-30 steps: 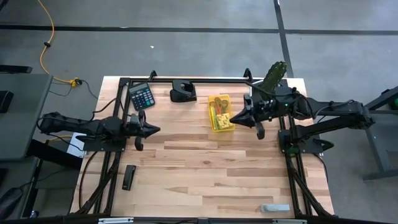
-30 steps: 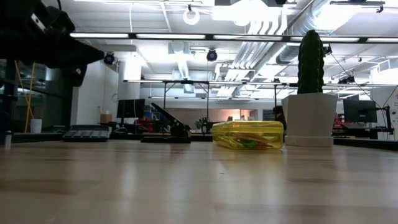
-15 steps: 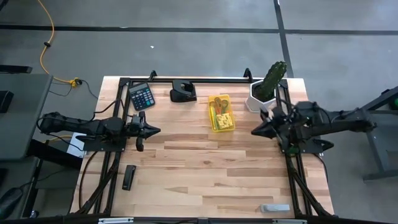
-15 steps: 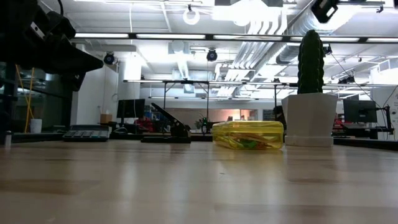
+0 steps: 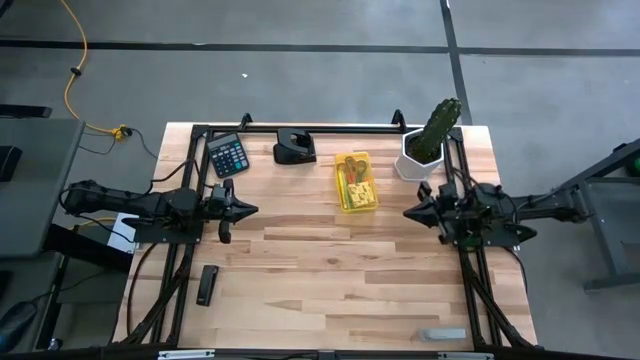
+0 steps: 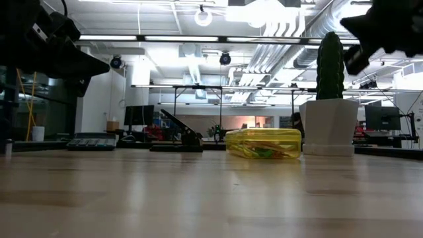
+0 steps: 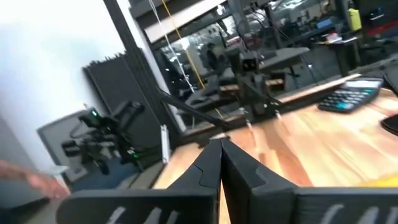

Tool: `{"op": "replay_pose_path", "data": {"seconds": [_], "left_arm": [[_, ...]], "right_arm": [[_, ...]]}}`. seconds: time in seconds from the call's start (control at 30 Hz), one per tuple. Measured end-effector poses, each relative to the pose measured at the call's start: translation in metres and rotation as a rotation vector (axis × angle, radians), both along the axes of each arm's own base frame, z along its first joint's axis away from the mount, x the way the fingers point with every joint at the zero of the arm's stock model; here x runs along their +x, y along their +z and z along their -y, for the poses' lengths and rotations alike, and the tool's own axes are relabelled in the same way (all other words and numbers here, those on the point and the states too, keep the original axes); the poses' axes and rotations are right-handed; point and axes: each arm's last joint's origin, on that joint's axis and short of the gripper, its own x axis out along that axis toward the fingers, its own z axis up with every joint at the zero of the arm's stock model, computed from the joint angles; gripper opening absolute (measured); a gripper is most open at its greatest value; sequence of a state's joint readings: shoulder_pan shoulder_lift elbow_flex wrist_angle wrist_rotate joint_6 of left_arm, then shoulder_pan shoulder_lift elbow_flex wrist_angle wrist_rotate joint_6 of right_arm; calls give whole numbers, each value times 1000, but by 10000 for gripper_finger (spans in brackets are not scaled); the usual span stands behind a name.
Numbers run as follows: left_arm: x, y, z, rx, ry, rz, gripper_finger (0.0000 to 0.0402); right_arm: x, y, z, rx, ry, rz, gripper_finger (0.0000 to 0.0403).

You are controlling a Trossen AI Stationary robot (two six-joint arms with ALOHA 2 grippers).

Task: Pack school essentials
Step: Return to Home Position

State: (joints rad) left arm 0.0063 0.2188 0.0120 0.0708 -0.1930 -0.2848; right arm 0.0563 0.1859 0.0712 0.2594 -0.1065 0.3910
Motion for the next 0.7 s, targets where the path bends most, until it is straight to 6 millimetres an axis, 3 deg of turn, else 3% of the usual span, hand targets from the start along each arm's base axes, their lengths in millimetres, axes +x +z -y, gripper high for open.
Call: {"op": "replay_pose_path", "data": {"seconds": [0.3, 0.53, 0.7], "left_arm": [[0, 0, 0, 0, 1, 0, 1], [0, 0, 0, 0, 1, 2, 1], [-4, 2, 0, 0, -2, 26, 0]], "right_arm": [[-3, -35, 5, -65, -151, -186, 0], [-3, -37, 5, -172, -160, -203, 0], [-3, -37, 5, -137, -158, -208, 0]]}}
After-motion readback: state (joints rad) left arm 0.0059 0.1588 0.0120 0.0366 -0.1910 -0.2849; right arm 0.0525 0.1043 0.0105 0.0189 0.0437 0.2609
